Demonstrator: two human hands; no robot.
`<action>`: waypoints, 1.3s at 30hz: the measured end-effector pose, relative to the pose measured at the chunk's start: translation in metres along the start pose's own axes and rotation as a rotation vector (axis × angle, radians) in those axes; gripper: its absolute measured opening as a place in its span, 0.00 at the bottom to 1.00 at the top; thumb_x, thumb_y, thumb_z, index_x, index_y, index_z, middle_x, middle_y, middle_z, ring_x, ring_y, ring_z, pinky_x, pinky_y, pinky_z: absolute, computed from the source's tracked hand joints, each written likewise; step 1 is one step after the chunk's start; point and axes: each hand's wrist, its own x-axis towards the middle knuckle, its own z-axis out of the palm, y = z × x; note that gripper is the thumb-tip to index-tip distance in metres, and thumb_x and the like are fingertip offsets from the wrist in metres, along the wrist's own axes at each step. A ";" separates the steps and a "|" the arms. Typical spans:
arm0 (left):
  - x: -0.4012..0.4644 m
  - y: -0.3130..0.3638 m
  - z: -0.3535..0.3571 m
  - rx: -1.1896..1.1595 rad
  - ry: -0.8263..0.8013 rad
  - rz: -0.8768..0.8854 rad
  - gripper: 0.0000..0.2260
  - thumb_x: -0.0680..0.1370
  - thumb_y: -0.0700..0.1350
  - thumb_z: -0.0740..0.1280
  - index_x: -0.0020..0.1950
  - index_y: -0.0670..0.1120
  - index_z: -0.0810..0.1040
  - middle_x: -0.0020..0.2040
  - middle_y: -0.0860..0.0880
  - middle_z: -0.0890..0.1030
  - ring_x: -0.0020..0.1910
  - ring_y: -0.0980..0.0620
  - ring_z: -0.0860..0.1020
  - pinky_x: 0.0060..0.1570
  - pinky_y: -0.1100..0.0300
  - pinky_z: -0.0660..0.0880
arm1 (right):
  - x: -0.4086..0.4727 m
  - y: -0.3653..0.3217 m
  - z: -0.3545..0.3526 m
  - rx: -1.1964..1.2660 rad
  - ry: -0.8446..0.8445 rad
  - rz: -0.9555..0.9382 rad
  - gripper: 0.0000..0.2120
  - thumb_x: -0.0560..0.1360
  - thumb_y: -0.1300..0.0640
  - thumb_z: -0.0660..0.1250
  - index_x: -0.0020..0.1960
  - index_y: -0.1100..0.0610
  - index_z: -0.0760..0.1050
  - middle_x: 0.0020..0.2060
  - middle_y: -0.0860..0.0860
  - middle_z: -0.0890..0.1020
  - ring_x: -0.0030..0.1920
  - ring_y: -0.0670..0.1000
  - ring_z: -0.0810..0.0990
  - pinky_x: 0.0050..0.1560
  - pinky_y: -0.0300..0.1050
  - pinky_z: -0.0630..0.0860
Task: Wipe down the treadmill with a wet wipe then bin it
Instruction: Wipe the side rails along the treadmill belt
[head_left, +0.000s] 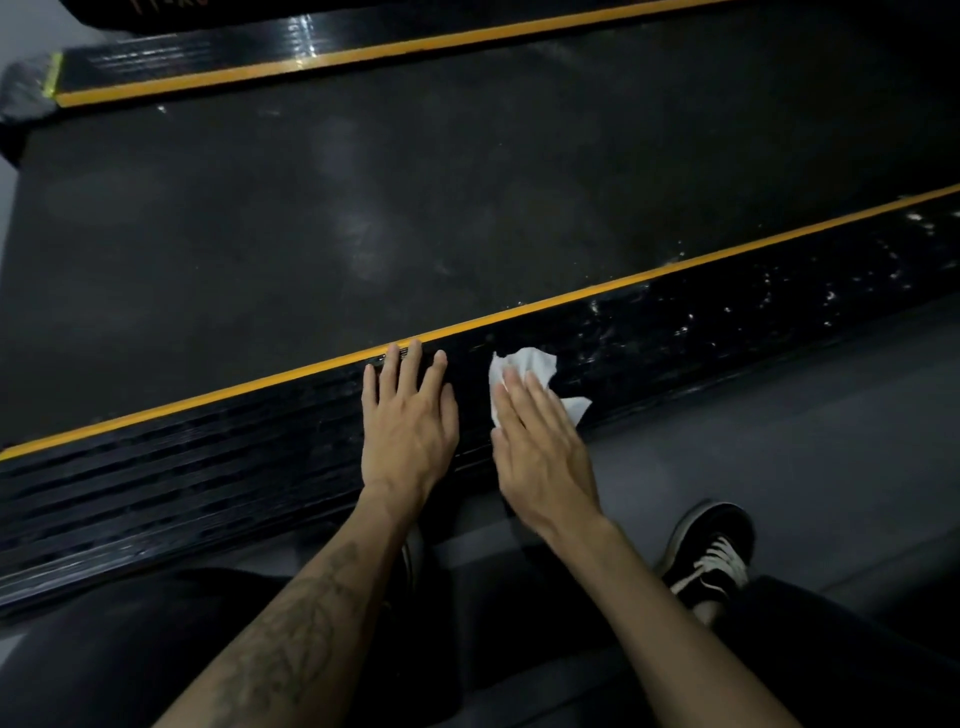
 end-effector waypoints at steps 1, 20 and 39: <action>0.001 0.000 0.000 0.007 0.000 0.006 0.24 0.85 0.54 0.50 0.78 0.49 0.70 0.80 0.43 0.66 0.82 0.43 0.58 0.80 0.40 0.53 | 0.006 0.006 -0.001 0.002 -0.007 -0.024 0.26 0.84 0.53 0.51 0.79 0.60 0.64 0.79 0.56 0.65 0.80 0.55 0.62 0.76 0.59 0.66; 0.004 0.005 0.006 0.037 0.004 -0.009 0.25 0.84 0.52 0.50 0.81 0.50 0.66 0.82 0.43 0.62 0.83 0.43 0.55 0.80 0.38 0.53 | -0.016 -0.021 0.010 0.001 0.087 0.170 0.28 0.84 0.52 0.52 0.79 0.65 0.62 0.80 0.60 0.63 0.81 0.58 0.60 0.79 0.56 0.59; 0.004 0.010 0.003 0.047 -0.013 0.003 0.27 0.83 0.53 0.47 0.81 0.48 0.64 0.82 0.42 0.61 0.83 0.42 0.54 0.80 0.38 0.52 | -0.010 0.011 -0.004 0.008 0.037 0.216 0.28 0.85 0.49 0.50 0.81 0.62 0.60 0.81 0.58 0.61 0.81 0.56 0.57 0.80 0.58 0.59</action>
